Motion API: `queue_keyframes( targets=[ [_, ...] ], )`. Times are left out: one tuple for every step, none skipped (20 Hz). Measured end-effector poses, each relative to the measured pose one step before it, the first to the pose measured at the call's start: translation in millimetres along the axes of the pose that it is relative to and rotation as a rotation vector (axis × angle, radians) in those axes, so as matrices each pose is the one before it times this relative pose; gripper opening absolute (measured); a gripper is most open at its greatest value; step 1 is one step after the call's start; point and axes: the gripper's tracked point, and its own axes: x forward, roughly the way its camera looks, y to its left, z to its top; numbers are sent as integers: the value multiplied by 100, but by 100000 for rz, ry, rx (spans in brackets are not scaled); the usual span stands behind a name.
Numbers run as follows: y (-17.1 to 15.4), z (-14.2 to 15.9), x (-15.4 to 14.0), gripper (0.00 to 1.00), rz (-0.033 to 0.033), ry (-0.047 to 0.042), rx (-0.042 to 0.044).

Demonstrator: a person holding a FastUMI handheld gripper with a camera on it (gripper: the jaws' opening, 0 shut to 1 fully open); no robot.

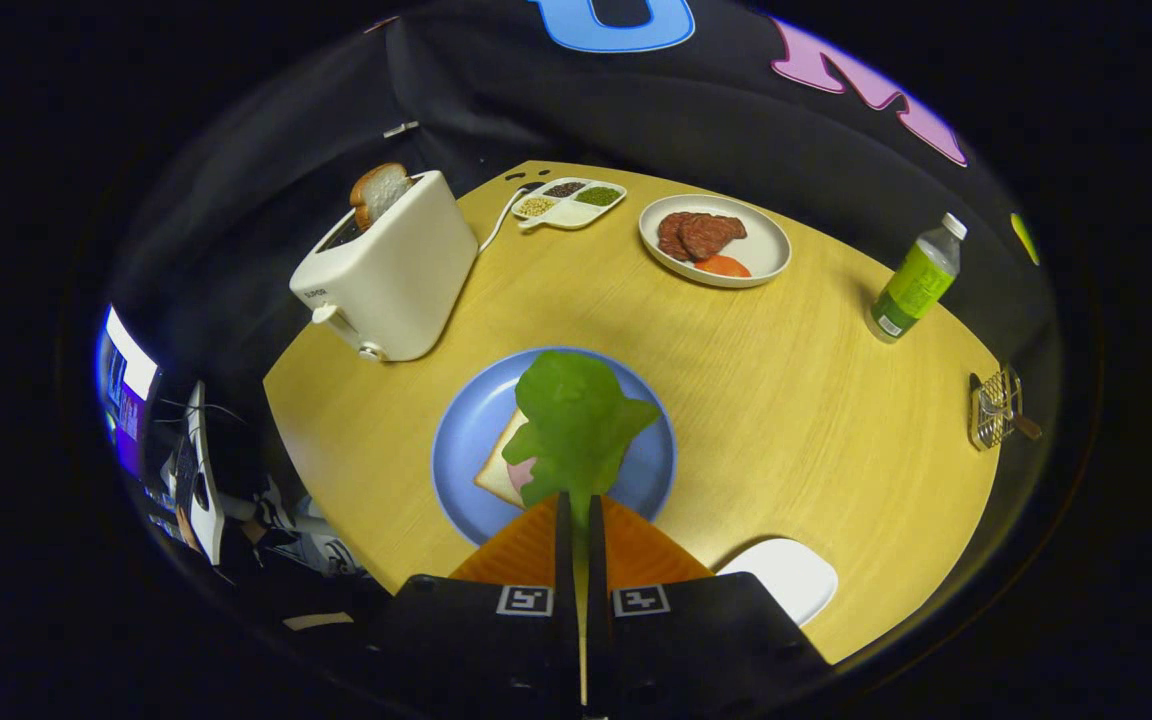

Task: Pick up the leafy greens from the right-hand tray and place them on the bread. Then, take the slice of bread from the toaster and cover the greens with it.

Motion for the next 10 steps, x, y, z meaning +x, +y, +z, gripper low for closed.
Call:
queue_keyframes(
  targets=[
    [513, 296, 482, 7, 747, 390, -336],
    [409, 313, 449, 7, 510, 526, -622],
    [210, 181, 407, 8, 62, 424, -660],
    [159, 161, 335, 8, -221, 122, -510],
    [-26, 177, 318, 8, -116, -86, -163],
    [-74, 57, 361, 10, -441, 222, 353],
    [32, 209, 214, 11, 120, -285, 976],
    [-33, 101, 211, 14, -225, -51, 1432],
    [-310, 39, 257, 30, -555, -536, 479],
    [-335, 345, -23, 47, -867, -756, 434]
  ],
)
